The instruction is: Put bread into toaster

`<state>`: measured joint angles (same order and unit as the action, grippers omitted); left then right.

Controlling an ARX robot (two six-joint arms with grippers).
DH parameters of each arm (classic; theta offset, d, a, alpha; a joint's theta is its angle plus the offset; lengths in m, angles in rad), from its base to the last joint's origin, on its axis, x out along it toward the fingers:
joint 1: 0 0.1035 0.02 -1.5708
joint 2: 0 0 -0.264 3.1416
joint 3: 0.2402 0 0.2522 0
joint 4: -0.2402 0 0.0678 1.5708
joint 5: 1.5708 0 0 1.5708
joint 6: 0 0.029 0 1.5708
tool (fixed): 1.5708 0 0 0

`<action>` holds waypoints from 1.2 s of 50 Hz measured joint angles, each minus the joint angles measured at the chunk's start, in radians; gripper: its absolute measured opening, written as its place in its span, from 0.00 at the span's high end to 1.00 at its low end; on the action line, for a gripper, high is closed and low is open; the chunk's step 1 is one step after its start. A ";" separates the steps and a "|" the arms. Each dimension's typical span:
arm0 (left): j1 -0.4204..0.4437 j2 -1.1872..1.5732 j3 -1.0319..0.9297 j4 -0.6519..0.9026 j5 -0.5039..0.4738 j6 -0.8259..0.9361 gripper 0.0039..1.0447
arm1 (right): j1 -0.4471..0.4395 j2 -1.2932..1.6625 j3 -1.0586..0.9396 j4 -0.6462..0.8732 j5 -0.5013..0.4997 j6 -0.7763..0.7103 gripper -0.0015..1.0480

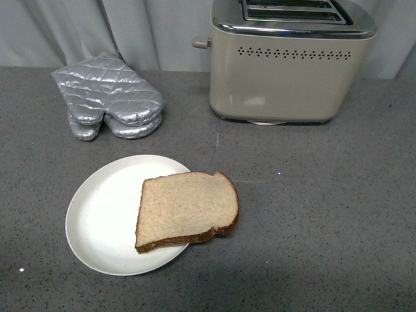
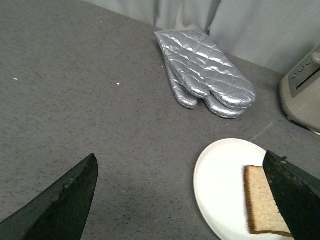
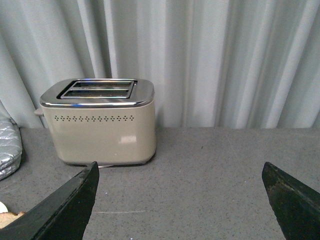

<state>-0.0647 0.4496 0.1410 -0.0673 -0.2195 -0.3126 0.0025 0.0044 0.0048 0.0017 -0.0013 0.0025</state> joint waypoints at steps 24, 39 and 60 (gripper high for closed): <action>-0.044 1.015 0.265 0.378 0.145 0.009 0.06 | 0.000 0.000 0.000 0.000 0.000 0.000 0.09; -0.029 1.273 0.371 0.339 0.198 0.047 0.06 | 0.000 0.000 0.000 0.000 0.000 0.000 0.09; -0.032 1.476 0.456 0.314 0.206 0.058 0.18 | 0.000 0.000 0.000 0.000 0.000 0.000 0.09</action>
<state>-0.0967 1.9255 0.5972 0.2470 -0.0135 -0.2550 0.0025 0.0040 0.0048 0.0017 -0.0013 0.0025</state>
